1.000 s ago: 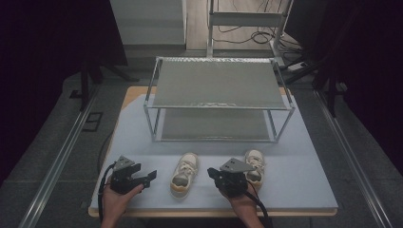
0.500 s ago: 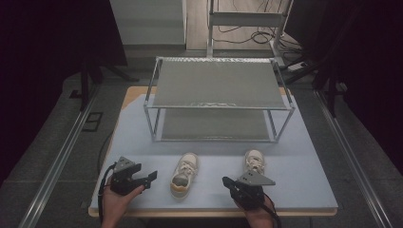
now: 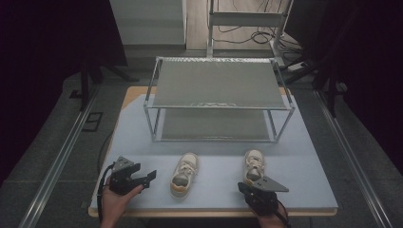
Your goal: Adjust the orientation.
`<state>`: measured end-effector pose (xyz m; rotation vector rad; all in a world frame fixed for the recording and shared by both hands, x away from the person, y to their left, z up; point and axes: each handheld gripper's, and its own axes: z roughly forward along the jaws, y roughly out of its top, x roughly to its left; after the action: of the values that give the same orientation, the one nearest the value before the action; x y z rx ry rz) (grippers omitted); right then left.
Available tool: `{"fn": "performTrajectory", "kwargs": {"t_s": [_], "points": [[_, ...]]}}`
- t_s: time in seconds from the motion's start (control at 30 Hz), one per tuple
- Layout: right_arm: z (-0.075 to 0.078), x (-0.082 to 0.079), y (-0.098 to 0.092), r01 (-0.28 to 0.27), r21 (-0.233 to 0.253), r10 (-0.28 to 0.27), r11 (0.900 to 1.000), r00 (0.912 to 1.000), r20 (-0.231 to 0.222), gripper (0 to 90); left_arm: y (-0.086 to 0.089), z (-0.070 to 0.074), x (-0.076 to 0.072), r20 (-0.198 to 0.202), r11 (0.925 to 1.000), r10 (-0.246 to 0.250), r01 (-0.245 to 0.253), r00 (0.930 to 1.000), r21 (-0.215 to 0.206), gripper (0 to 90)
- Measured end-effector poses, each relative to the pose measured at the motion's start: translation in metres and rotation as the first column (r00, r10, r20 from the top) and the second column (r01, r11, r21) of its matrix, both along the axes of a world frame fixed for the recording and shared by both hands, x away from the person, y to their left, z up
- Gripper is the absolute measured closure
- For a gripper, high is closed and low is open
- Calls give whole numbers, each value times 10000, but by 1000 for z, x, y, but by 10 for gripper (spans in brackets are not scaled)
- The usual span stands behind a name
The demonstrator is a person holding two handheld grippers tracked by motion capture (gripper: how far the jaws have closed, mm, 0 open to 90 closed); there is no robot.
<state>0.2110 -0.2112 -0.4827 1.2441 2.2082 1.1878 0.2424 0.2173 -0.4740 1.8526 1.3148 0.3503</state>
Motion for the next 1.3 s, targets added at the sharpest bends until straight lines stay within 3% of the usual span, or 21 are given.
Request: {"fn": "performTrajectory", "kwargs": {"t_s": [0.03, 0.23, 0.6, 0.8, 1.03, 1.2, 1.3], "points": [[-2, -1, -6, -6, 208, 9, 9998, 9999, -146, 896, 0, 0, 0, -5, 10000, 8, -8, 10000, 17, 256], [-4, -4, -17, 125, 115, -123, 9999, 9998, -131, 896, -1, 1, -1, 48, 10000, -23, 23, 10000, 3, 256], [-3, -1, -56, 1106, 341, -1097, 9933, 9936, -265, 896, -3, 3, -1, 78, 10000, -55, 55, 10000, 35, 255], [-5, 2, -65, 1249, 442, -1233, 9912, 9916, -383, 891, -6, 4, -2, 100, 9999, -142, 142, 9998, 24, 255], [4, -3, -60, 404, 1072, -415, 9934, 9991, 87, 716, -9, 8, -4, 127, 9998, -183, 183, 9998, 15, 254], [24, 0, -57, 81, 1225, -173, 9924, 9970, 749, 558, -16, 18, -8, 284, 9992, -353, 358, 9990, -166, 242], [30, 3, -56, 82, 1167, -189, 9931, 9957, 909, 501, -22, 26, -12, 408, 9989, -427, 434, 9983, -165, 233]]}}
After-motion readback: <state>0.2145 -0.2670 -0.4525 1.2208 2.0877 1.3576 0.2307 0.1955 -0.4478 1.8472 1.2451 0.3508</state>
